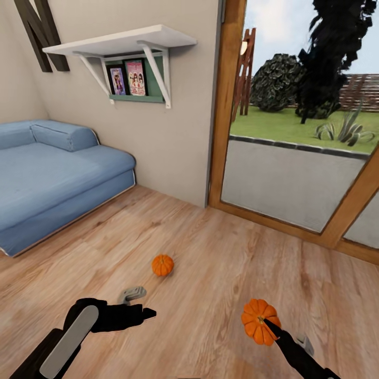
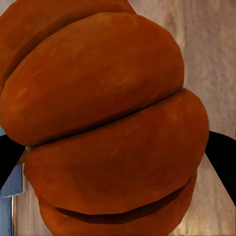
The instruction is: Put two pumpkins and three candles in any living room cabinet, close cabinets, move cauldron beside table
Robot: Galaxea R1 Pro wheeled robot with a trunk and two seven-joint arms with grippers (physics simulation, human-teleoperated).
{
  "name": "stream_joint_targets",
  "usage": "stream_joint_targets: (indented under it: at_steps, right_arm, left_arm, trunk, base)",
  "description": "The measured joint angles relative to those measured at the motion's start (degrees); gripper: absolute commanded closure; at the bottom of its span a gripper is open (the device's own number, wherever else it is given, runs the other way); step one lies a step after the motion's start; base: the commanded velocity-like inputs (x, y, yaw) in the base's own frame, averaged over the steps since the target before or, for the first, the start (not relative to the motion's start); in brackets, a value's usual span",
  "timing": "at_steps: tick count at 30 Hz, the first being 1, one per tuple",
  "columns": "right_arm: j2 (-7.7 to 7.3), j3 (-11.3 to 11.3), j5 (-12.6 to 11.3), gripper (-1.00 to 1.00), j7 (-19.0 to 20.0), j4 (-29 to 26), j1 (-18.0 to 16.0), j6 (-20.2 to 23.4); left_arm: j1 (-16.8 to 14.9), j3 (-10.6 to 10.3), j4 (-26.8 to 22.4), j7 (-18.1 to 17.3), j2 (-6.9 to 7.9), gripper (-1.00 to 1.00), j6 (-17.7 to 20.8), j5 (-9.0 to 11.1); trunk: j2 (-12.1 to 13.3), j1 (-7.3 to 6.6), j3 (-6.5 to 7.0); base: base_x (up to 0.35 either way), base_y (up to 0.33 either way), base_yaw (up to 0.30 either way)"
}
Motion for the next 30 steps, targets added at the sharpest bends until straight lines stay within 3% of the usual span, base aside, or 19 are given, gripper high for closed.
stream_joint_targets:
  at_steps: [20,30]
  right_arm:
    - [0.18,0.15,0.12,1.00,-0.28,0.01,0.00,-0.21]
    - [0.19,0.13,0.11,1.00,-0.33,0.01,-0.01,-0.24]
  left_arm:
    - [0.00,0.17,0.07,0.00,0.00,-1.00,-0.01,0.02]
    - [0.02,0.19,0.07,0.00,0.01,-1.00,-0.06,0.04]
  trunk:
    - [0.00,0.00,0.00]
    - [0.00,0.01,0.00]
  base:
    - [0.305,0.000,0.006]
    - [0.272,-0.075,0.213]
